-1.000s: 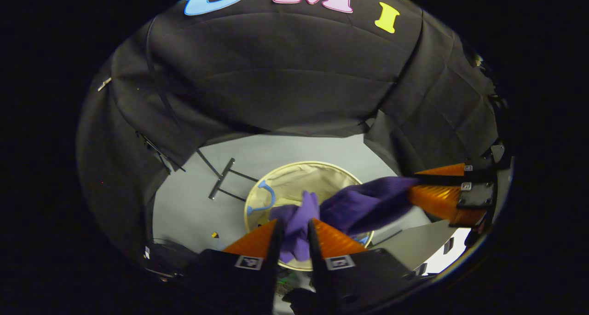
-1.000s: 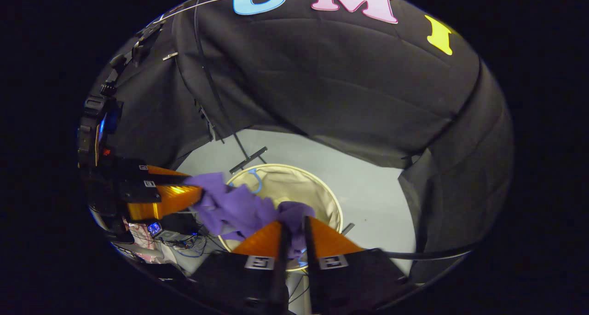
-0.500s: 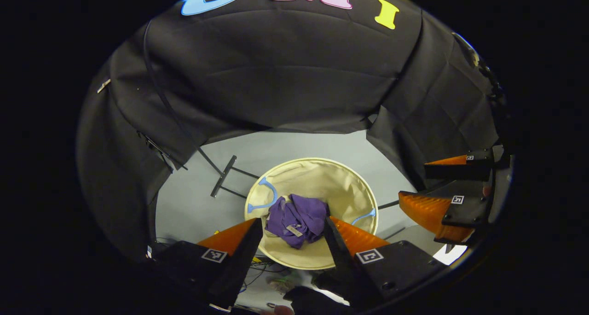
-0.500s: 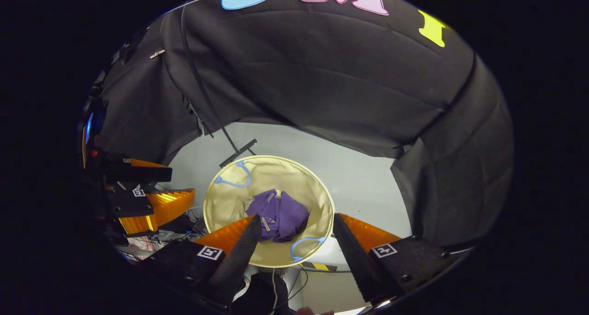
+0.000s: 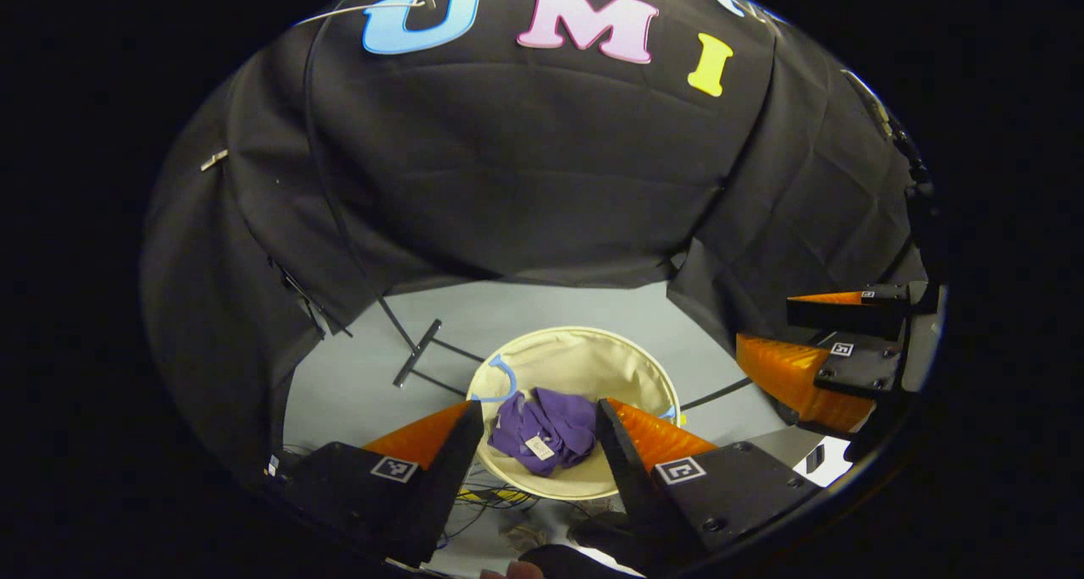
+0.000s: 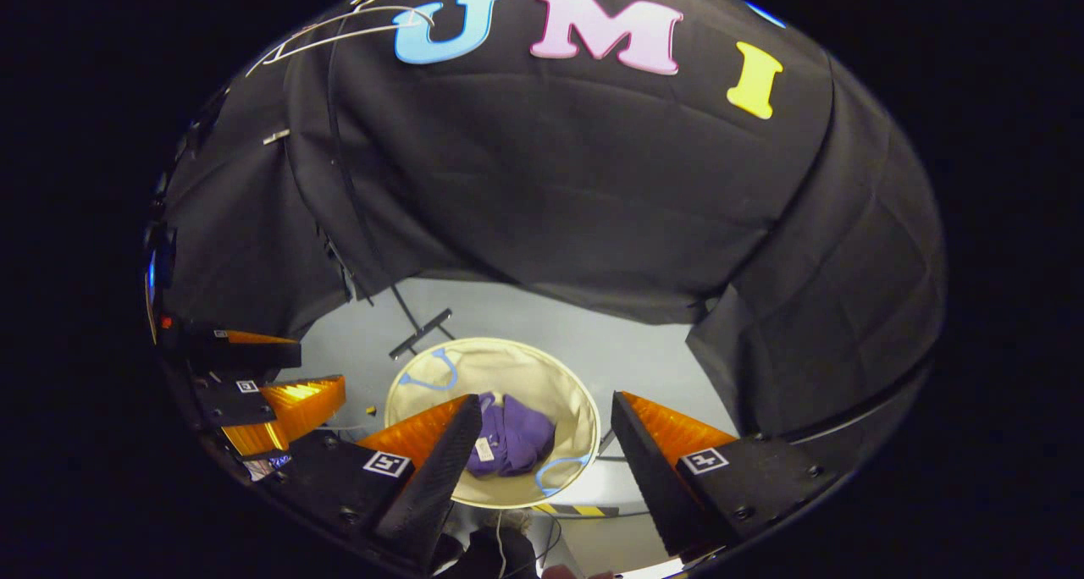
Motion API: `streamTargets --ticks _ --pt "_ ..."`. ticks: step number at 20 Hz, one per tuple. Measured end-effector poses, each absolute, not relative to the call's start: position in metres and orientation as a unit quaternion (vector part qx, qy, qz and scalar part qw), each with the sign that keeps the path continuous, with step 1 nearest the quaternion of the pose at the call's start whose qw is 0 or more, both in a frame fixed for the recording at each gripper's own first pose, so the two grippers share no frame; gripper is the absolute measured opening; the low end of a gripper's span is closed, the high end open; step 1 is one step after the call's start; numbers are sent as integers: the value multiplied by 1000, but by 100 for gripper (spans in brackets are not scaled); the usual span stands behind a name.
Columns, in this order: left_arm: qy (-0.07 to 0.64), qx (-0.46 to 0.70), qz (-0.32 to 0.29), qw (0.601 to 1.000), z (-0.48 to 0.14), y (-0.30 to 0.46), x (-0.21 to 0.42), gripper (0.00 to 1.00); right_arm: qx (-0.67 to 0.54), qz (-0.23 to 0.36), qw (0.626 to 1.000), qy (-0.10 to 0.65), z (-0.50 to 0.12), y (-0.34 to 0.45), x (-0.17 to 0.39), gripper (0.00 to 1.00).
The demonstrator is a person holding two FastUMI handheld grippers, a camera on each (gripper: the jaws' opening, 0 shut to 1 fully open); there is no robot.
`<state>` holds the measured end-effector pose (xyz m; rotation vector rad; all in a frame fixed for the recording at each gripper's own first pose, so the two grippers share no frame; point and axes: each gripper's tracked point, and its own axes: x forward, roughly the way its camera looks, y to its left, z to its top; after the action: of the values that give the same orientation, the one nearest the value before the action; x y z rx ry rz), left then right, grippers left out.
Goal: Grasp the clothes on the hanger with both hands and then place them into the laundry hamper below.
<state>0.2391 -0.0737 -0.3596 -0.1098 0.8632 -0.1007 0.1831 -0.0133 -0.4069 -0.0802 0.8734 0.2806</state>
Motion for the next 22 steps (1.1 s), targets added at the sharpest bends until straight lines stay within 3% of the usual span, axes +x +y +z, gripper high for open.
streamTargets --ticks 11,19,20,22 --pt "236 -46 -90 967 -189 -50 195 86 -46 101 971 213 -190 20 175 99" --pt "88 -41 -85 992 -47 -11 142 86 -43 92 993 63 -36 43 150 98" --pt "72 -38 -82 993 -31 -7 134 81 -37 88 994 44 -23 47 153 96" --pt "47 -33 -60 997 -3 8 123 86 -22 72 997 10 7 42 148 98"
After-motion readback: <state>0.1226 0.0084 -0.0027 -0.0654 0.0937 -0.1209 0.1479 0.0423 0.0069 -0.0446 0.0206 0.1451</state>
